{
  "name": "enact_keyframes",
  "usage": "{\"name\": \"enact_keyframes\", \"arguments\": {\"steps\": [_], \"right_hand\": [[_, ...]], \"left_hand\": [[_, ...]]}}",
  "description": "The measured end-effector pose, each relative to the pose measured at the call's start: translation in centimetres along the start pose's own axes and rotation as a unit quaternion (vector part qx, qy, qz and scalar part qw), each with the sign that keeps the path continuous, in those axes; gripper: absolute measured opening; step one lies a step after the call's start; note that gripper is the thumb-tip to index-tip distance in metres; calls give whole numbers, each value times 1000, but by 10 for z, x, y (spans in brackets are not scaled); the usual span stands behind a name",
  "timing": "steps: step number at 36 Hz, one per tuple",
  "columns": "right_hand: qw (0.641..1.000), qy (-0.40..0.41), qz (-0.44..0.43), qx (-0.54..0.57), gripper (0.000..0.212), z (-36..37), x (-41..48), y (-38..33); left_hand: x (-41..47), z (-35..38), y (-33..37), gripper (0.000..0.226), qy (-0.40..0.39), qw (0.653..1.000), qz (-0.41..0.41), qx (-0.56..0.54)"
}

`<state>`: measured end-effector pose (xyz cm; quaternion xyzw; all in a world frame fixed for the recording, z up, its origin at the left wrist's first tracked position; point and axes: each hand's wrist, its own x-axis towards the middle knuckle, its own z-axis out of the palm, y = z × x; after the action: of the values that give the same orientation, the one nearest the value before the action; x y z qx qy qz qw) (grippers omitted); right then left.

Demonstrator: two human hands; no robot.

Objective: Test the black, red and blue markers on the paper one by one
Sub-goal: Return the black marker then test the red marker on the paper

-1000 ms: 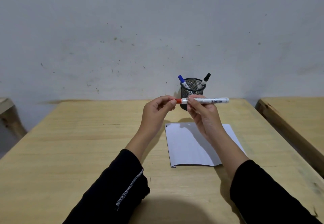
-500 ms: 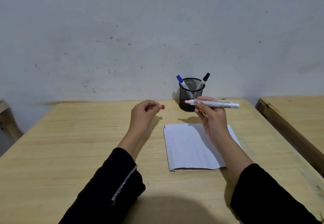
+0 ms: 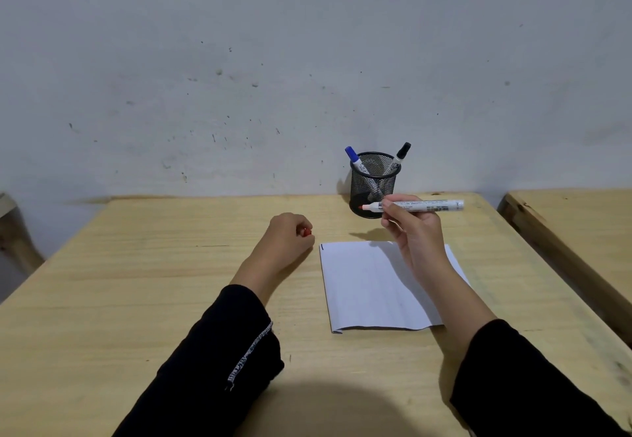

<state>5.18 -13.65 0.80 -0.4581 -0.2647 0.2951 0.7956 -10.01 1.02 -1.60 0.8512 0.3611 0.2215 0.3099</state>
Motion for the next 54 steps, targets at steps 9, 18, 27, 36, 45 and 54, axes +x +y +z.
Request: {"name": "enact_keyframes", "arguments": {"steps": [9, 18, 27, 36, 45, 54], "right_hand": [[1000, -12, 7, -5, 10, 12, -2, -1], [999, -7, 32, -24, 8, 44, -2, 17], [992, 35, 54, -111, 19, 49, -7, 45], [987, 52, 71, -132, 20, 46, -4, 60], [987, 30, 65, -146, 21, 44, -2, 65], [982, 25, 52, -180, 19, 46, -4, 65]], "left_hand": [[-20, -2, -4, 33, 84, 996, 14, -4], [-58, 0, 1, 29, 29, 992, 122, -23], [-67, 17, -5, 37, -15, 990, 138, 16], [-65, 20, -6, 35, -15, 991, 130, 23], [-67, 19, -3, 40, -17, 992, 124, 19], [-66, 20, -3, 42, -16, 993, 120, 12]]}}
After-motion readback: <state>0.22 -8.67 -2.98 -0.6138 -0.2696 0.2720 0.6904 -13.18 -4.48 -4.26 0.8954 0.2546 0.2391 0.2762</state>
